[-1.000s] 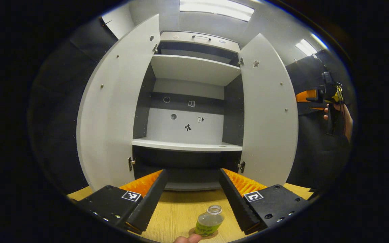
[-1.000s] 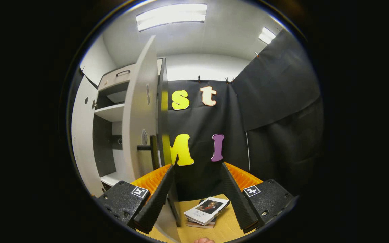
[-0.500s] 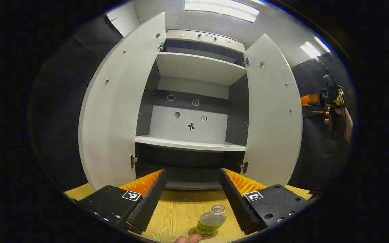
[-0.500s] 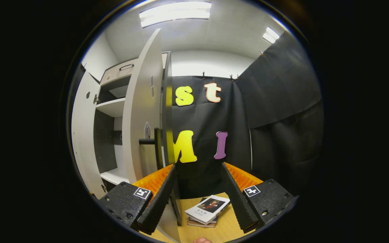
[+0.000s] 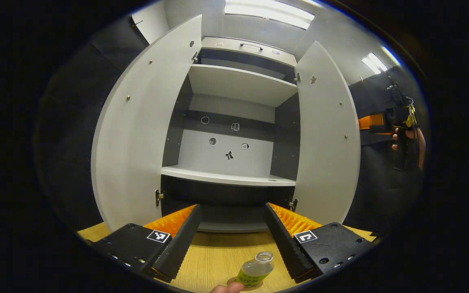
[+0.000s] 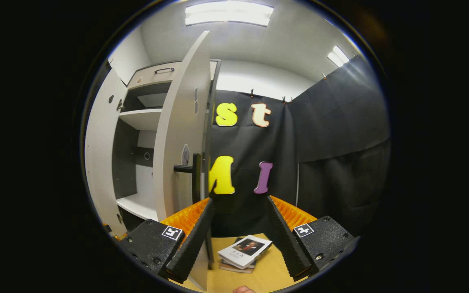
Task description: Grasp the bottle in the cabinet with the left hand and place it on the coaster, then close the right door with the right hand and the left door with the left hand.
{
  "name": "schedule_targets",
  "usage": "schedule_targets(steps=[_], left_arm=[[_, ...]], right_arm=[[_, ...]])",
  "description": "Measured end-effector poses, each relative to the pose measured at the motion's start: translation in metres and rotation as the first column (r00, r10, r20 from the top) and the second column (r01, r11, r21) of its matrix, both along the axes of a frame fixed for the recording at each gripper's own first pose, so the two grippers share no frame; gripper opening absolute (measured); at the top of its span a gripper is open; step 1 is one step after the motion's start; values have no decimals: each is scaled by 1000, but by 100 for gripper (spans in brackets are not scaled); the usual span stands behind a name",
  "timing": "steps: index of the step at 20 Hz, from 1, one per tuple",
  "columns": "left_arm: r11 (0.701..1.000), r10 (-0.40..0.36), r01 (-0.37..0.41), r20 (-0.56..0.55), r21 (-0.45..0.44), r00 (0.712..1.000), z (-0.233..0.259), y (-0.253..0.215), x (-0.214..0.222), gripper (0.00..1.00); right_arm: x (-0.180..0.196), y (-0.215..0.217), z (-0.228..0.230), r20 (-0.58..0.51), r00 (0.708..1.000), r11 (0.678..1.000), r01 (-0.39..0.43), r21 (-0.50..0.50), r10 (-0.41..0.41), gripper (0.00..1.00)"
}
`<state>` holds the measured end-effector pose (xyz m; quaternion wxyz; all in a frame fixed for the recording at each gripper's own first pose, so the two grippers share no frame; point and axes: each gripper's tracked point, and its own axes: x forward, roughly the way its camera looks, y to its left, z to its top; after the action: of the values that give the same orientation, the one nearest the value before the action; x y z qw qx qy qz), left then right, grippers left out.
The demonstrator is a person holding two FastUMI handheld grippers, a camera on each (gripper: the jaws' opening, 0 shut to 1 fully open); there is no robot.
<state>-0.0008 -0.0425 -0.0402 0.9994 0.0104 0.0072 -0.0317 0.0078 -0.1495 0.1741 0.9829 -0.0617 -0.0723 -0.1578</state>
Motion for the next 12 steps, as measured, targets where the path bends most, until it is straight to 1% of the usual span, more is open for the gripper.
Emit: schedule_targets(steps=[3,5,8,10,12], left_arm=[[1000,14,-14,2,2,1000,0,6,0,95],[1000,20,-20,-2,-1,1000,-1,10,-1,95],[999,35,-35,-3,1,999,0,16,-1,95],[999,43,-43,4,1,999,3,19,-3,95],[999,51,-51,10,8,999,6,23,-4,95]], right_arm=[[8,29,-3,-13,997,997,-74,-10,74,81],[18,51,-6,-18,990,990,-137,-15,137,81],[40,83,-11,-23,966,966,-259,-24,259,81],[52,96,-17,-34,946,946,-323,9,323,82],[62,101,-18,-26,942,942,-333,43,334,84]])
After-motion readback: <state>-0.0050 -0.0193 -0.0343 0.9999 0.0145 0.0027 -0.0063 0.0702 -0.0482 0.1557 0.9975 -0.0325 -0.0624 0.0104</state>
